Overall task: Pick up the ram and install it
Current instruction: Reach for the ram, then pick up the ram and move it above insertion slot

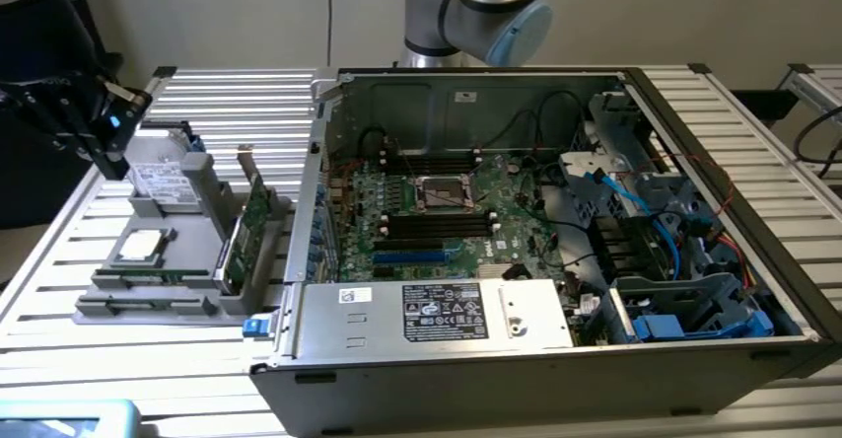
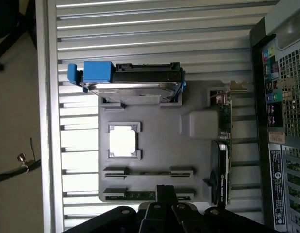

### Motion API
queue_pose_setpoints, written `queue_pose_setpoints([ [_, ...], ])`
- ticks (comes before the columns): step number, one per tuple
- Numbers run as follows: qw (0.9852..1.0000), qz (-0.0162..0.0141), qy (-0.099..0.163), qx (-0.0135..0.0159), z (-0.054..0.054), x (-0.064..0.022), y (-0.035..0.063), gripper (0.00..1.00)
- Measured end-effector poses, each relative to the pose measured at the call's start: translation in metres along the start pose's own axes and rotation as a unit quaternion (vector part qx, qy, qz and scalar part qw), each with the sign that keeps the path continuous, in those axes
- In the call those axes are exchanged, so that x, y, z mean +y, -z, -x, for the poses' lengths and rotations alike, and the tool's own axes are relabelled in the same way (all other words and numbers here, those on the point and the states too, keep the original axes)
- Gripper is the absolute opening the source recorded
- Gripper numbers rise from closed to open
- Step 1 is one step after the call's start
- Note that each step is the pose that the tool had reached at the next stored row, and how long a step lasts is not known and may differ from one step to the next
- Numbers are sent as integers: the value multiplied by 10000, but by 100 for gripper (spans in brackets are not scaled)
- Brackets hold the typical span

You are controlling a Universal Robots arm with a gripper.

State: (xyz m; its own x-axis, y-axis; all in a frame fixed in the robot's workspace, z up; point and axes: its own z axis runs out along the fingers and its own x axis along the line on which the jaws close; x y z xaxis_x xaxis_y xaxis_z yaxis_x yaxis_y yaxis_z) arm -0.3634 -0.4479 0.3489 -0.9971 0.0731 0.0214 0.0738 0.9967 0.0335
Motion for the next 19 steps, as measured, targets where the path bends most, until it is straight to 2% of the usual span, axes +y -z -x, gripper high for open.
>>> queue_pose_setpoints([
  [4, 10000, -18, 3, -1, -75, -6, -2, 11],
  [19, 10000, -21, 3, -1, -80, -6, -3, 11],
])
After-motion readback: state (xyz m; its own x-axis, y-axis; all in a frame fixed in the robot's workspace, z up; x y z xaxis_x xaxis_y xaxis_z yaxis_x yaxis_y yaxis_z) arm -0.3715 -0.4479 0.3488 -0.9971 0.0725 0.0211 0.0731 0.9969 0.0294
